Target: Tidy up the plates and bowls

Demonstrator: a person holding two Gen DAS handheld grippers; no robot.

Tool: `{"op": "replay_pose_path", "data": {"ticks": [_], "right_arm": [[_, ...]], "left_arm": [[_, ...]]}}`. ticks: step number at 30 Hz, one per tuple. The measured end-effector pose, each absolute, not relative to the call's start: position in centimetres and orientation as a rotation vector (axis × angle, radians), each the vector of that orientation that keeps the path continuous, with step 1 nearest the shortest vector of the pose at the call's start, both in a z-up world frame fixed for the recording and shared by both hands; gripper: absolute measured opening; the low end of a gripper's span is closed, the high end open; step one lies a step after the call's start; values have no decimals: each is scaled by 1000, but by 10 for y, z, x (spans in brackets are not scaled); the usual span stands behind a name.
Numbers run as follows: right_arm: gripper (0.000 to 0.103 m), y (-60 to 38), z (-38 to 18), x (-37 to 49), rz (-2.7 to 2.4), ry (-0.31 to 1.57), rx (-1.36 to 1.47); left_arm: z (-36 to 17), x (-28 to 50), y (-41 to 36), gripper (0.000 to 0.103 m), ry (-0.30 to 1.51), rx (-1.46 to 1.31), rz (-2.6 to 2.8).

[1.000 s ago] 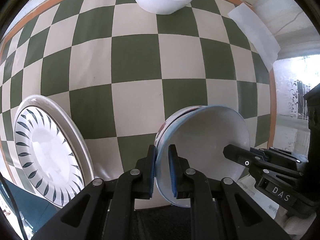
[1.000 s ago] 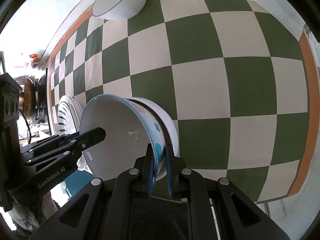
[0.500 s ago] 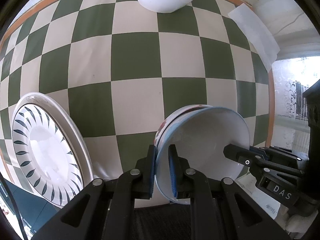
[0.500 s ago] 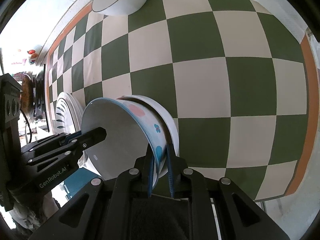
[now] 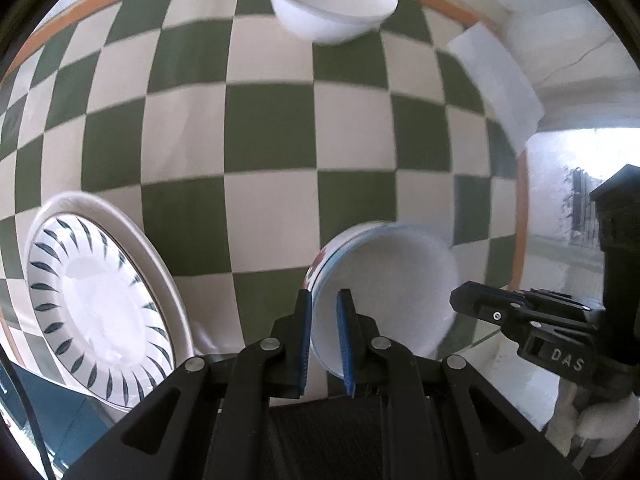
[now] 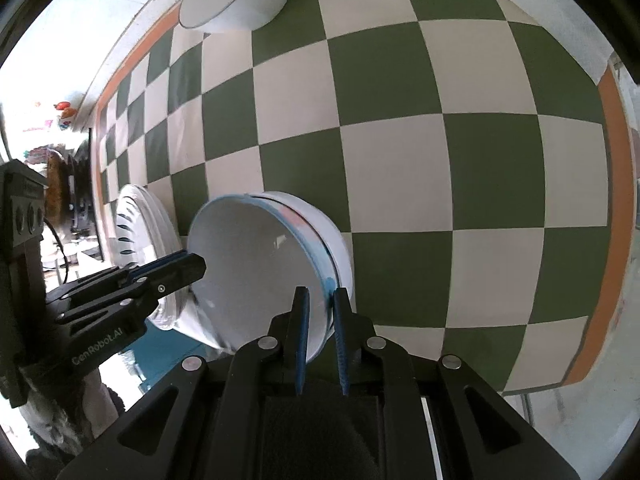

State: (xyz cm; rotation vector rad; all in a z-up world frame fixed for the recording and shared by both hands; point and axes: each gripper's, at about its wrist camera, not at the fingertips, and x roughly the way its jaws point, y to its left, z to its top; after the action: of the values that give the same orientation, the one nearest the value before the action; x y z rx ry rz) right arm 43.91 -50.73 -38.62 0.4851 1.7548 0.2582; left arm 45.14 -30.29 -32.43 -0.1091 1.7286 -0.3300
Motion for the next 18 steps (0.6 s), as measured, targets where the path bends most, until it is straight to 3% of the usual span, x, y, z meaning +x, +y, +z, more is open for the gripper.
{"op": "replay_pose_path", "data": {"ticks": [4,6,8,10,18], "right_arm": [[15,-517,-367,455,267,1717,508],[16,-522,-354,470,273,1679,513],[22,-525,-341,493,277,1627,515],[40,-526,-332,520,264,1583,488],[40,-524,-342,624,224,1492,465]], "left_arm": [[-299,484,-300,12,1651,-125,-317],[-293,508,-297,18,1622,-144,-301],[-293,536,-296,19,1600,-183,-295],[-298,565,-295,19,1582,-196,-267],[-341,636,-283,19,1609,-231,-151]]}}
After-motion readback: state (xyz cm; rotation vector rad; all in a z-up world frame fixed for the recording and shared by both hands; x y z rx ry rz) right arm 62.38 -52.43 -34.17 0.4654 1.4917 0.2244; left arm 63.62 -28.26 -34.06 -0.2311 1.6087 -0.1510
